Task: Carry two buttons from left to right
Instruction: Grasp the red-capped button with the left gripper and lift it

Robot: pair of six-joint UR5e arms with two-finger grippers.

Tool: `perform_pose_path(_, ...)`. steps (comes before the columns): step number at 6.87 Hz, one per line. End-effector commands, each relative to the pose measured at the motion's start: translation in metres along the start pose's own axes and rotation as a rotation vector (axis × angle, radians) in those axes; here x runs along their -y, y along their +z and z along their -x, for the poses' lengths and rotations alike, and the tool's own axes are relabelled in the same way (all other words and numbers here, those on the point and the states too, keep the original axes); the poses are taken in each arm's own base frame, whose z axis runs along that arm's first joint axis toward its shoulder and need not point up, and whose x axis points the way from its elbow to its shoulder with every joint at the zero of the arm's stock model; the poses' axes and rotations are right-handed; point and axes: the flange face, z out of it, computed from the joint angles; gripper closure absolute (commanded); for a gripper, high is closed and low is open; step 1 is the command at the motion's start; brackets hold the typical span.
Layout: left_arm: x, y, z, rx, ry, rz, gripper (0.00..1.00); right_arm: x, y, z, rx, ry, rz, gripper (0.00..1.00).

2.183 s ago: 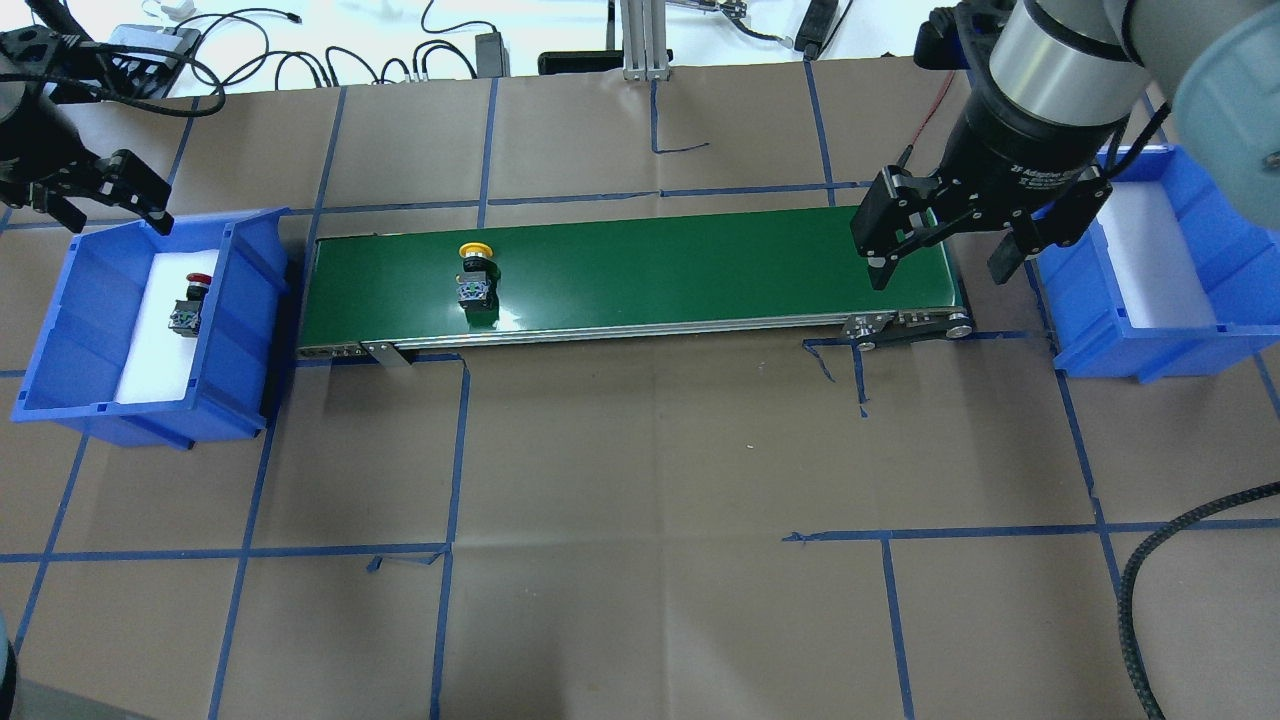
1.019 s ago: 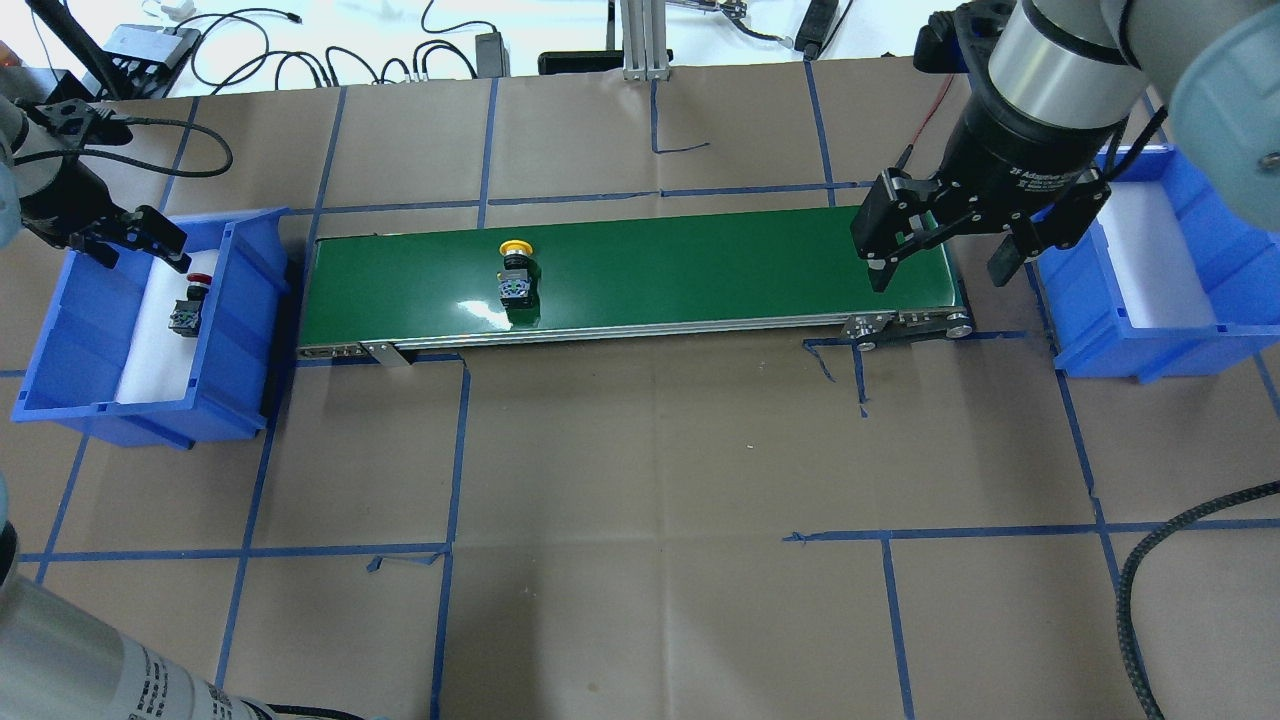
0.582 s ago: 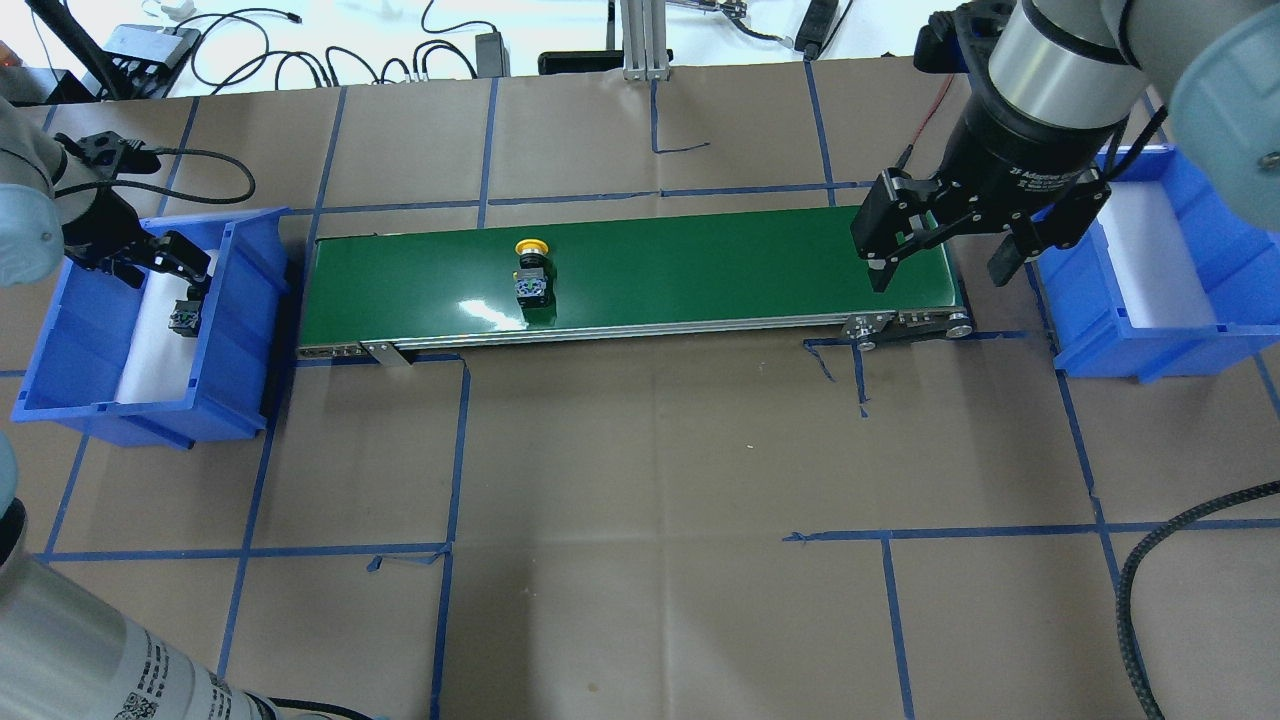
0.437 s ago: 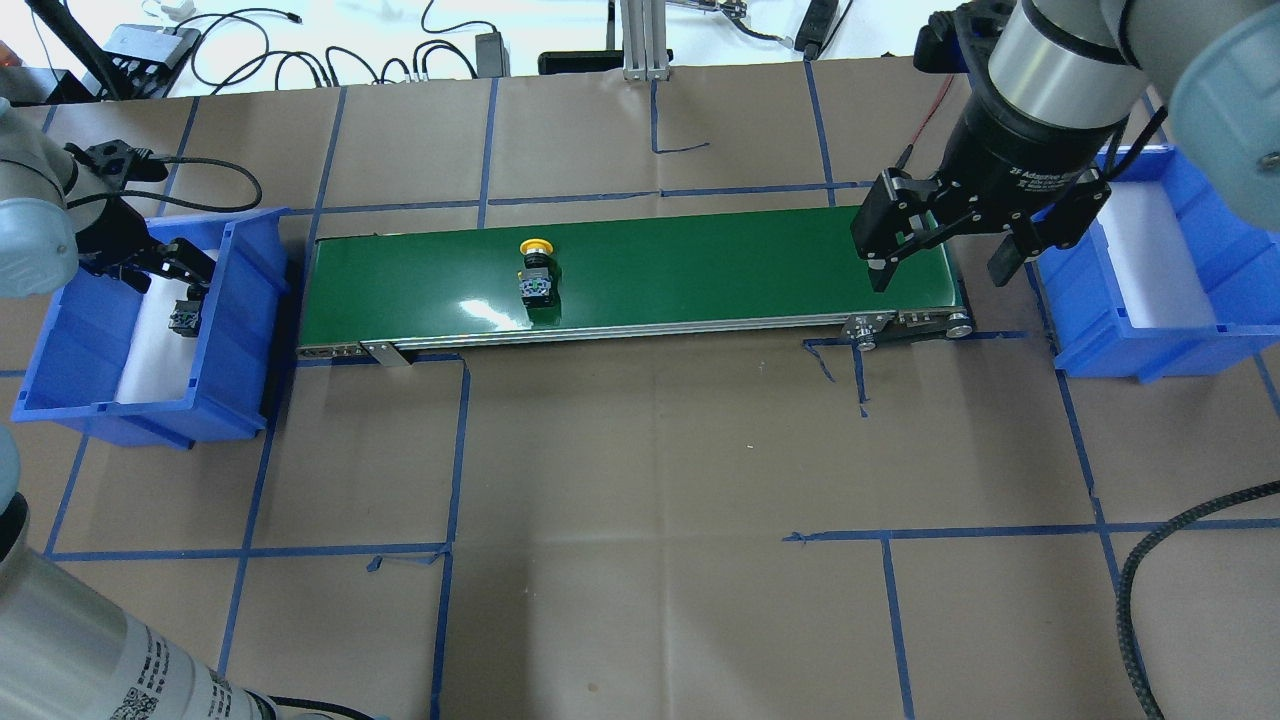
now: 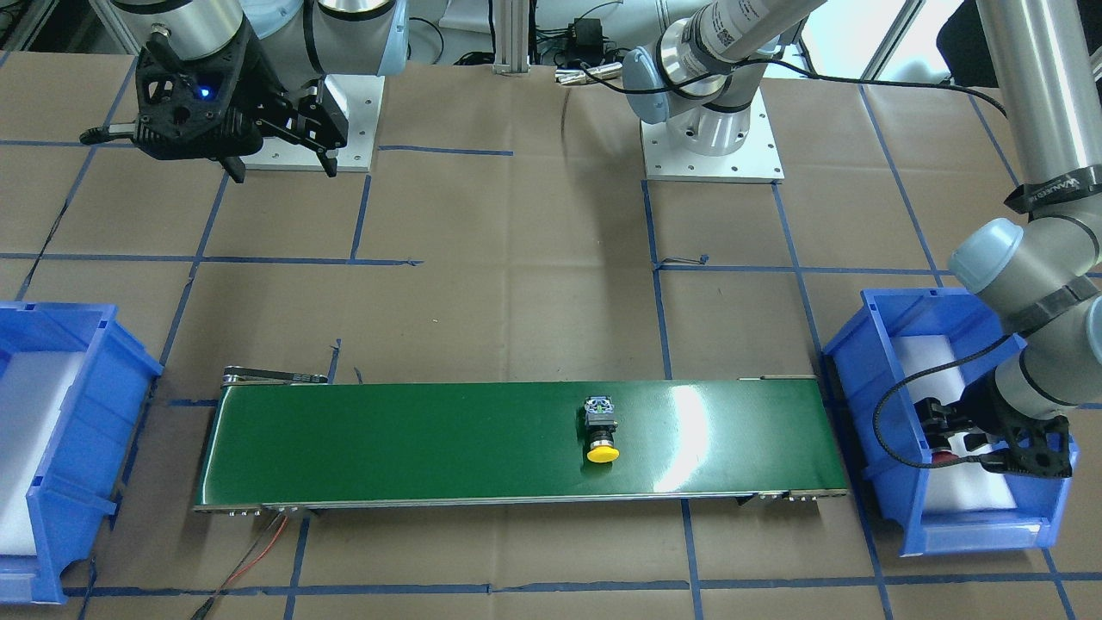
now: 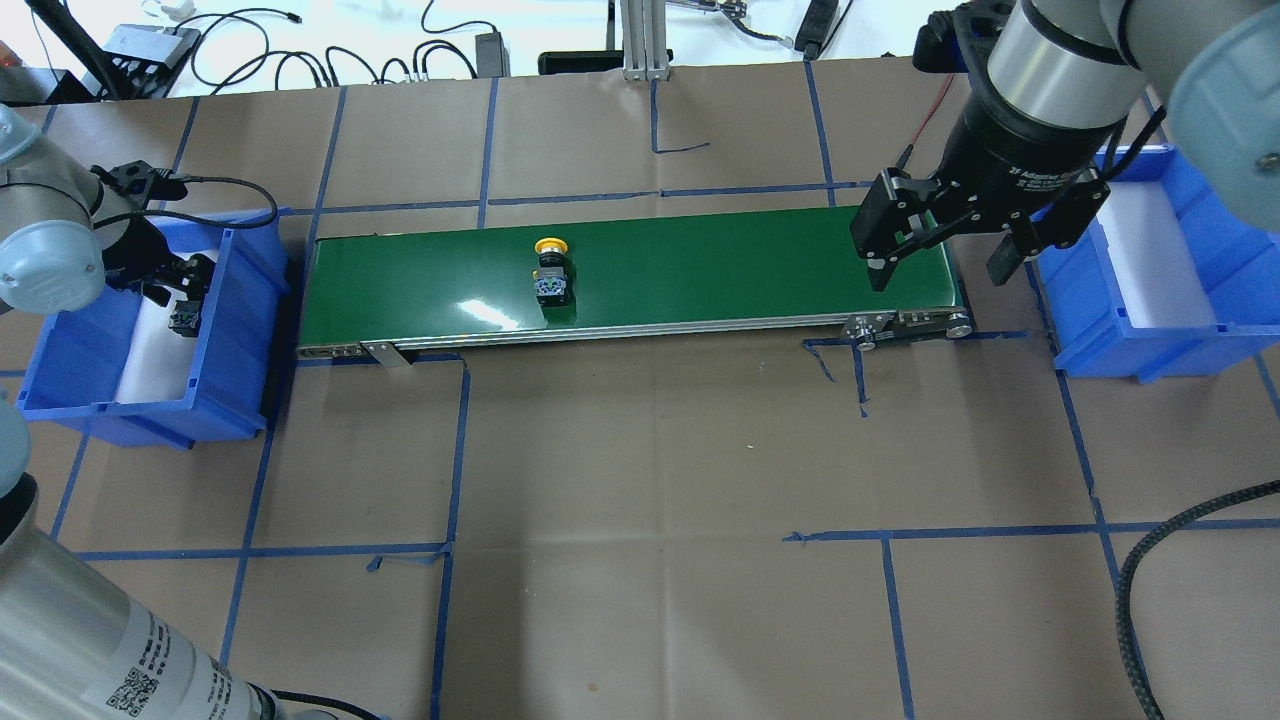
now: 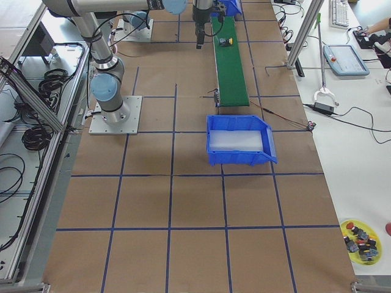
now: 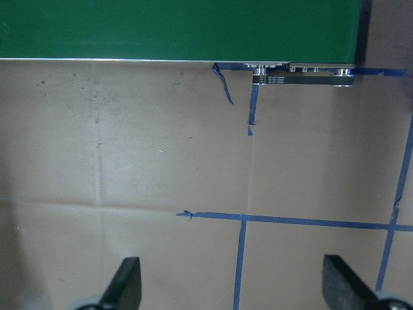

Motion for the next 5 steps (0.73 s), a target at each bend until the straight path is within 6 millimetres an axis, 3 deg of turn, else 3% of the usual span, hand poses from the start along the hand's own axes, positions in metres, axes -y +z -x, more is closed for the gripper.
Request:
perform_pose_path(1, 0.004, -0.005, 0.003, 0.01, 0.003, -0.01, 0.35, -0.001, 0.001, 0.0, -0.006, -0.003, 0.005, 0.0)
perform_pose_path(3, 0.007, -0.013, 0.004, 0.017, 0.008, -0.021, 0.77, 0.0, 0.003, 0.002, 0.003, -0.001, 0.007, 0.0)
perform_pose_path(5, 0.006, -0.02, 0.005, 0.017, 0.008, -0.024, 0.94, -0.001, 0.007, 0.001, 0.004, -0.001, 0.016, 0.0)
